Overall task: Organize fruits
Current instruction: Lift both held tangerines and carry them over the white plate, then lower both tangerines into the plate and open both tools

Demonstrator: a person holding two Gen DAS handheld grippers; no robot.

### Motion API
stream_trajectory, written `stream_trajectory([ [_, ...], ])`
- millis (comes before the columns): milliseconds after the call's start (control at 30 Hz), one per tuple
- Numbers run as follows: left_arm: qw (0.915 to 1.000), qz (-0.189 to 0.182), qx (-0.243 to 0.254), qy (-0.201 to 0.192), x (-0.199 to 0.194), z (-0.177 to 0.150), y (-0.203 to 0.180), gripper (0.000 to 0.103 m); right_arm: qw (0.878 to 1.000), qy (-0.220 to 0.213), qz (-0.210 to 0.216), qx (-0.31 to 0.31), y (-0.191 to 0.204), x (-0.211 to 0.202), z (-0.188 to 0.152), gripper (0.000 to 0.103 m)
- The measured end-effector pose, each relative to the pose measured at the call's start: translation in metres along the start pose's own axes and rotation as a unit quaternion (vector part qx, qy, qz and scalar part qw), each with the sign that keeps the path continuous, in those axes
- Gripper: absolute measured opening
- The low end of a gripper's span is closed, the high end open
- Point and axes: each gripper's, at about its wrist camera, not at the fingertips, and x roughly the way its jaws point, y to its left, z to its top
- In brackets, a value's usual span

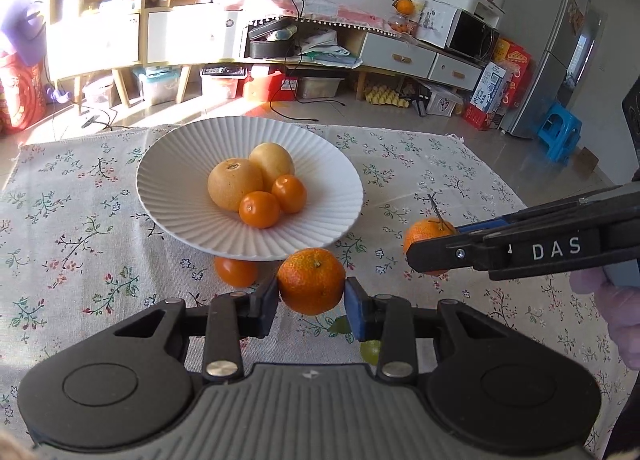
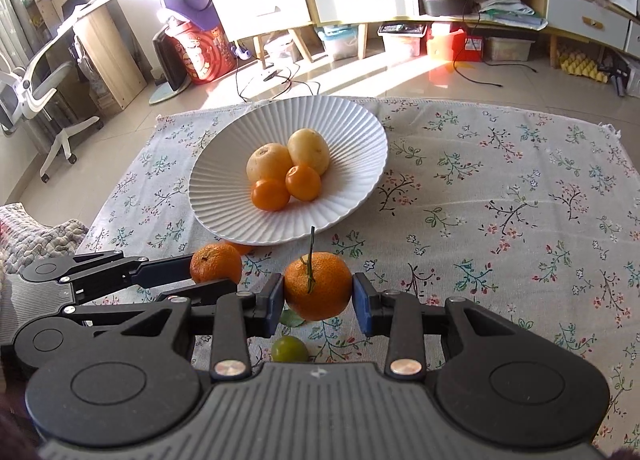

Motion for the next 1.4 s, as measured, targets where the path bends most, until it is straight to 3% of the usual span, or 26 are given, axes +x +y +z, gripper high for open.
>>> stream_trajectory([
  [333,0.9993,0.019,-0.023,-0.020,-0.005,0.009,0.016,0.032,1.000,-0.018,0.004,0.005,0.005,0.017,0.016,0.033],
  [667,0.9979,0.058,-0.025,-0.010,0.010,0.016,0.036,0.032,0.999,-0.042,0.015,-0.004,0.006,0.038,0.027,0.033],
  [1167,0.9976,0.068,0.013,-0.001,0.040,0.028,0.032,0.031,0.998,-0.055,-0.020,-0.016,-0.001,0.072,0.046,0.033],
  [1400,0.9977,0.067,0.005,-0.002,0.046,0.033,0.038,0.031,0.998,-0.059,-0.017,-0.009,-0.004,0.074,0.046,0.033],
])
